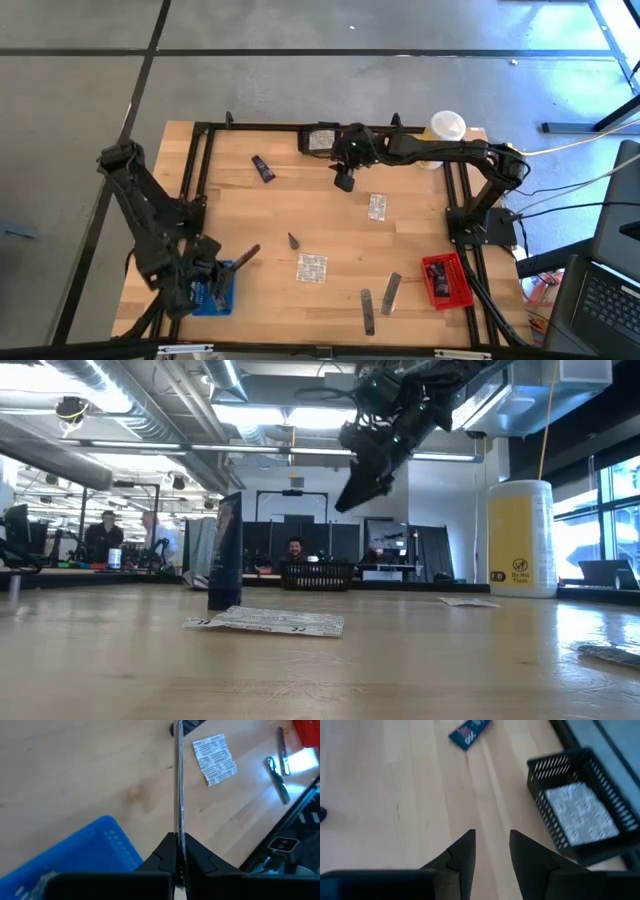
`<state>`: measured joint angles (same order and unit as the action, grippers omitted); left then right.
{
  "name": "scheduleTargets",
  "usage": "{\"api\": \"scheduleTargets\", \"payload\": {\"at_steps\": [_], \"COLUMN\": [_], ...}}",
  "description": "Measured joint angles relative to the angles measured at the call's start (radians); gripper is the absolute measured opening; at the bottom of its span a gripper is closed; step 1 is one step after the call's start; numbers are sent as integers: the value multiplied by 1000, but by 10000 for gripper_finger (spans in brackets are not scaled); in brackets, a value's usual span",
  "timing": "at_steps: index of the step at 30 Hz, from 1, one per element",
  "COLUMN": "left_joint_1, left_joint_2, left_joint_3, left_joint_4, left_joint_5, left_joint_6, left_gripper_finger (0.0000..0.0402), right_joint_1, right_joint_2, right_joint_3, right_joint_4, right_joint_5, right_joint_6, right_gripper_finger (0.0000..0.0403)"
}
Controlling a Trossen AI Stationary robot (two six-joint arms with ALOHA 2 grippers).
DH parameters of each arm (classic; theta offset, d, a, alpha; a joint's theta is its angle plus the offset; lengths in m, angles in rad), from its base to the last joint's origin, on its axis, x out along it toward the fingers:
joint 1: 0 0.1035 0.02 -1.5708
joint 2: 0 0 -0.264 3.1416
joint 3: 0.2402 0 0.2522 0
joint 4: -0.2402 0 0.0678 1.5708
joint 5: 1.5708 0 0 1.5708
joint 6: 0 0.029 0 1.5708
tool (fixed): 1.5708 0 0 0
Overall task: Pick & Place Travel size toiletries
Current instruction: Put the black comb into the blue bin
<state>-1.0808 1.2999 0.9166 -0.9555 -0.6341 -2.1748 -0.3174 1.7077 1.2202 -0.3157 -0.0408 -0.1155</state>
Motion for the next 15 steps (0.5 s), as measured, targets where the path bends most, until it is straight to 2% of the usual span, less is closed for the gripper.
{"api": "scheduleTargets", "payload": {"at_steps": [3,8,15], "left_joint_1": [-33,-44,-44], "left_joint_2": [73,190,347], "left_joint_3": [94,268,479], "left_joint_4": [-99,-227,-360], "left_joint_5": [11,36,136], "left_joint_6": [-78,-88,-96], "left_gripper_finger": [3,3,3], "right_joint_1": [0,0,-10], "right_joint_2": [0,0,0], "right_joint_3": [30,67,76], "right_joint_4": [1,5,21], "right_joint_5": [0,0,0], "right_joint_6": [-24,-51,-80], "right_gripper_finger": [123,129,131]}}
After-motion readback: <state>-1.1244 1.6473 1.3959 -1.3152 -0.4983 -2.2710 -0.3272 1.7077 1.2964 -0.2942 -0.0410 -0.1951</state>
